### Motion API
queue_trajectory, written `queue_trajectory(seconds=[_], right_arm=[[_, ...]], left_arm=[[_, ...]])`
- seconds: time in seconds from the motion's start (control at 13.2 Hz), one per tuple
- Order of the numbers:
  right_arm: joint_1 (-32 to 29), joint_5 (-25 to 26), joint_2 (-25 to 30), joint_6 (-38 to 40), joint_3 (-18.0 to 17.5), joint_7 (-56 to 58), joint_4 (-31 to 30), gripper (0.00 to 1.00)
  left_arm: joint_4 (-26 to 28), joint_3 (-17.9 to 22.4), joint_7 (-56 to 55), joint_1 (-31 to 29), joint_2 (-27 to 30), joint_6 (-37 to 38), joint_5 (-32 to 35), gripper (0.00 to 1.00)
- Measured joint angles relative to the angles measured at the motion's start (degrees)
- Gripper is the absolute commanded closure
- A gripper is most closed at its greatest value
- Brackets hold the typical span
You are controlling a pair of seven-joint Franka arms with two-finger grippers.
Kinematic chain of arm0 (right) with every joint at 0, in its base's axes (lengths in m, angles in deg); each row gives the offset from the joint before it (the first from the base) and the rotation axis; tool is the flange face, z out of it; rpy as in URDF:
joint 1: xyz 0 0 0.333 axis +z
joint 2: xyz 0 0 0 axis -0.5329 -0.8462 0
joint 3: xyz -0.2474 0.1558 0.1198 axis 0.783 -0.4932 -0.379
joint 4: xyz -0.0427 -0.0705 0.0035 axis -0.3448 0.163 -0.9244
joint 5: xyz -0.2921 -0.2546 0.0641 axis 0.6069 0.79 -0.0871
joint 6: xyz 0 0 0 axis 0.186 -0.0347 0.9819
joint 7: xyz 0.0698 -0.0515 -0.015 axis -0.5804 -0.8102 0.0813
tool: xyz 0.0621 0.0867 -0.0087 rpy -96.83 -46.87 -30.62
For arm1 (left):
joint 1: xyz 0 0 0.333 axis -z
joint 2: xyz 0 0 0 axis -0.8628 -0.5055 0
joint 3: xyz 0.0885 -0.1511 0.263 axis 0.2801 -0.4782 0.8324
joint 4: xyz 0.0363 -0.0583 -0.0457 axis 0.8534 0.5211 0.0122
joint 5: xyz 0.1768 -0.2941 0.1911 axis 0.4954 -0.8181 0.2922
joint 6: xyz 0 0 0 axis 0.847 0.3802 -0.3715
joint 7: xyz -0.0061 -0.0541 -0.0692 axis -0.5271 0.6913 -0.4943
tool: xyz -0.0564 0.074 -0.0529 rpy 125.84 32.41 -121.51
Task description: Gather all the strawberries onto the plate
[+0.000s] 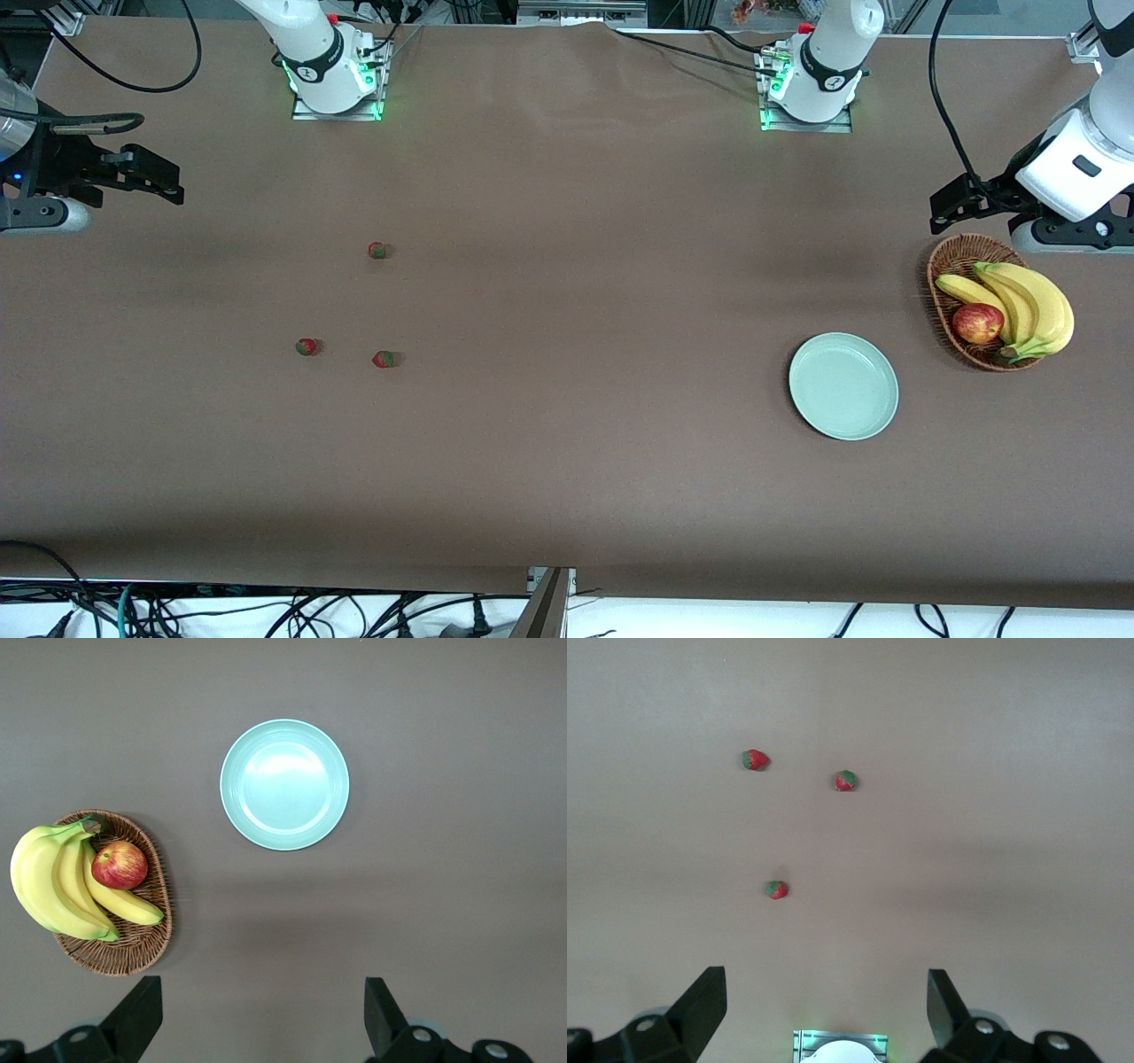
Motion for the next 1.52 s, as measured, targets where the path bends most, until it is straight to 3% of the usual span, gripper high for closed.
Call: queue_trajectory(seconds=[1.21,1.52], right_arm=[[-0.12,0.00,-0.34,-0.22,-0.03,-0.01,0.00,0.00],[0.43,-0.02,-2.58,-2.15,-0.76,-0.01,-0.02,0.00]], left_arm=[[0.00,0.00,0.00,-0.09,0.00,0.00,0.00,0.00],[0.00,0.00,0.00,-0.09,0.00,0.00,0.00,0.00]])
